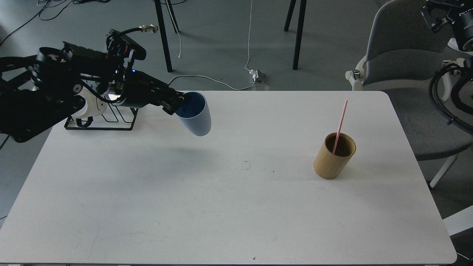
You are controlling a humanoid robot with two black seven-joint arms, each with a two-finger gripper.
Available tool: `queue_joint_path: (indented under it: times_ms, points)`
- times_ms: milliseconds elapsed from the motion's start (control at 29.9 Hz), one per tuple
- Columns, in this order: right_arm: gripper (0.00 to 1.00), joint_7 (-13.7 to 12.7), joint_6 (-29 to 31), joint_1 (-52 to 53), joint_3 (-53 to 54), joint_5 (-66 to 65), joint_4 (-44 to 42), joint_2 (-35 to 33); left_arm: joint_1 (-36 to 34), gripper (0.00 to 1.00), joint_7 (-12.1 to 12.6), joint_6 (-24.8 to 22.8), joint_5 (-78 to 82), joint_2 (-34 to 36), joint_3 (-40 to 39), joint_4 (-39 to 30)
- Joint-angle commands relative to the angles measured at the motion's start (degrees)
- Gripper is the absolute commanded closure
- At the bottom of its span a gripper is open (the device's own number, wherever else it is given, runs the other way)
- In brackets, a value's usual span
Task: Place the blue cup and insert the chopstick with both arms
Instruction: 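Lift the blue cup with the left gripper and carry it toward the tan cup, then lower the blue cup upright onto the table beside the tan cup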
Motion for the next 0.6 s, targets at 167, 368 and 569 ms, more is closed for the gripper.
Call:
queue_joint_path:
  times_ms: [167, 368, 569]
  points:
    - [0.0, 0.0, 0.0, 0.3, -0.4, 0.0, 0.0, -3.3, 0.4, 0.99, 5.3, 0.0, 5.9, -17.9, 3.6, 0.8]
    - [0.0, 0.0, 0.0, -0.2, -0.4, 0.0, 0.0, -3.6, 2.6, 0.99, 5.5, 0.0, 8.7, -23.2, 9.1, 4.9]
    - [0.0, 0.0, 0.0, -0.3, -0.4, 0.0, 0.0, -3.6, 3.9, 0.98, 6.3, 0.0, 8.7, -25.9, 9.0, 9.8]
